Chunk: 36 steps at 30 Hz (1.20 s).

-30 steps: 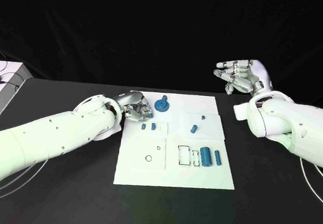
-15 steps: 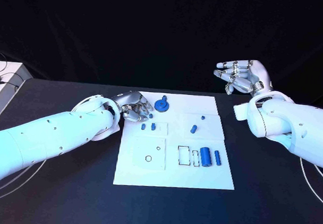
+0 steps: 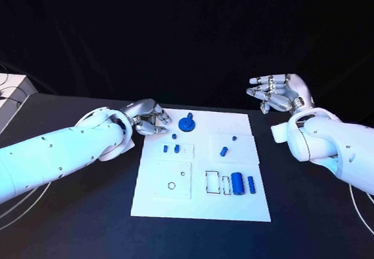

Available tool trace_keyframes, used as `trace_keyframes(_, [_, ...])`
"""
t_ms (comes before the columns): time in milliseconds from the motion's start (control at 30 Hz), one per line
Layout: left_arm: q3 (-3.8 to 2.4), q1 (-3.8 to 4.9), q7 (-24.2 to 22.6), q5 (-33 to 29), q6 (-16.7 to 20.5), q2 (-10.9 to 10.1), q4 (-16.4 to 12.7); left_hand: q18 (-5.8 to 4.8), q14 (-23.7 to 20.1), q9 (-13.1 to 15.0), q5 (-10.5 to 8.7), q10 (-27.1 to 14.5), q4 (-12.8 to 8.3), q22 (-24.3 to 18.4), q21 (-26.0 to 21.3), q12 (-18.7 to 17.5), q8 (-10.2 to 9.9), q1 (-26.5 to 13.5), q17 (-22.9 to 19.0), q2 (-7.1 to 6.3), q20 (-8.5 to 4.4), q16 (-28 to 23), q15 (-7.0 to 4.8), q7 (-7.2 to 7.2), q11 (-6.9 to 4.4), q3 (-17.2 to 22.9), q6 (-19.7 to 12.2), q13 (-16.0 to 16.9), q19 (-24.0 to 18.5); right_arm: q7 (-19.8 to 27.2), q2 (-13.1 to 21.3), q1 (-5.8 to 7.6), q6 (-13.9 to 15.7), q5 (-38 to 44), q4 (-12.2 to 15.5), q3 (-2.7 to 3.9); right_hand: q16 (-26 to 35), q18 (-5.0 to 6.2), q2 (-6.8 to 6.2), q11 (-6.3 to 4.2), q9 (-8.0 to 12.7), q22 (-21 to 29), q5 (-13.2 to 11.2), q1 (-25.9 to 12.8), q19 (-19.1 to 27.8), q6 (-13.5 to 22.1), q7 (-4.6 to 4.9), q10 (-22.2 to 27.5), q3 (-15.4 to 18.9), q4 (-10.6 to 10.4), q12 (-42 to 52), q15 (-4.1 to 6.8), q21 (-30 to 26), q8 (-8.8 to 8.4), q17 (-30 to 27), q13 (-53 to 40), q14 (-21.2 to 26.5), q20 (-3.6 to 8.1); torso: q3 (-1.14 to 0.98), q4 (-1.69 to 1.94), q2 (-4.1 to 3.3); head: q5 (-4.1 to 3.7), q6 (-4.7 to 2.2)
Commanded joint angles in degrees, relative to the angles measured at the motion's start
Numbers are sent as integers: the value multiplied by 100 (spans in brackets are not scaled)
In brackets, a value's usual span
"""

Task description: Assemble the parts on the task board

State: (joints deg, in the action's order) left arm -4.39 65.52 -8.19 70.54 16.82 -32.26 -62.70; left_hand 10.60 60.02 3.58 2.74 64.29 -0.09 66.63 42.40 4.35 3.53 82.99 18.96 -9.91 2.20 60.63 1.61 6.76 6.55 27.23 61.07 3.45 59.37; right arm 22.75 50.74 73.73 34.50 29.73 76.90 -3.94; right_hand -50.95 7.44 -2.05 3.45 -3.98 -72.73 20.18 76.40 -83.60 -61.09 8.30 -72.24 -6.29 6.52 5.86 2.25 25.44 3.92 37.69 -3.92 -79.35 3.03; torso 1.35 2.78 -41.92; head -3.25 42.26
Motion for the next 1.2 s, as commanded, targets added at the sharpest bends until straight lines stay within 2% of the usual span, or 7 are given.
trace_keyframes(33, [-86,6,-441,-1409,400,-152,-160,-62,-215,3,25,105,17,-196,-334,93,20,-14,-235,5,35,-456,22,80,-48,-103,158,4,-233,-596,22,-5,-736,761,-22,-2,-67,128,-41,43,4,-63,17,55,-335,-48,42,107,-73,109,-122,-63,176,-21,32,22,-17,-18,-8,-1,6,-8,-55])
trace_keyframes(333, [-287,-51,-623,-3945,175,-908,-968,-243,-57,5,23,446,208,-897,-1183,357,13,-194,-596,159,56,-1206,33,123,-160,-777,73,18,-143,-1478,79,-43,-1308,2636,-61,-16,-216,121,-156,-34,3,-277,-54,-19,-366,-100,2,-153,-94,260,-99,-12,819,-19,118,-16,-122,-17,-4,11,54,-42,-164])
trace_keyframes(567, [-360,-362,-640,-5011,-43,-1450,-1693,-274,267,9,21,750,330,-818,-995,473,30,-238,-90,210,-118,-617,-88,166,-259,-1233,81,28,319,-2200,102,-140,-1488,4261,10,-36,-241,41,-302,-232,-6,-404,-131,-48,-384,-167,-80,-691,136,233,290,122,1253,-1,168,-313,-212,77,5,27,131,-217,-172])
trace_keyframes(700, [-477,-605,-711,-5278,-181,-1652,-2082,-278,331,11,27,710,406,-807,-984,460,36,-297,43,207,-138,-540,-85,149,-247,-1553,48,32,401,-2527,112,-217,-1605,5084,88,-44,-292,-168,-404,-334,-3,-634,-222,26,-414,-235,-141,-498,537,35,1574,204,2085,-4,298,-1778,-302,224,6,29,168,-356,-169])
trace_keyframes(767, [-549,-720,-776,-5382,-220,-1730,-2264,-277,323,13,19,666,449,-796,-978,448,45,-348,91,189,-141,-528,-74,141,-225,-1721,54,30,422,-2683,103,-256,-1610,5355,96,-47,-482,-191,-342,-306,-7,-741,-225,82,-387,-205,-136,505,610,-142,2817,185,2302,-17,564,-3283,-189,233,9,24,180,-381,-175])
trace_keyframes(967, [-690,-899,-934,-5593,-271,-1857,-2594,-278,262,12,16,523,453,-857,-1125,467,52,-206,170,378,-105,-708,-42,141,-187,-2156,63,28,387,-2996,31,-347,-1541,5769,40,-57,-239,3,-429,1,-7,-541,-341,71,-391,-105,-103,117,213,-375,-55,-22,1798,-31,463,-510,-254,22,18,12,214,-400,-150])
trace_keyframes(1200, [-758,-979,-983,-5650,-340,-1934,-2735,-272,284,11,22,503,409,-877,-1177,468,49,-95,227,478,-108,-774,-47,148,-189,-2201,61,24,430,-3218,-110,-453,-1382,6060,49,-62,-238,55,-492,57,4,-426,-468,135,-391,-158,-57,167,-203,-332,-225,-61,1742,-37,388,35,-291,-12,24,12,225,-373,-130])
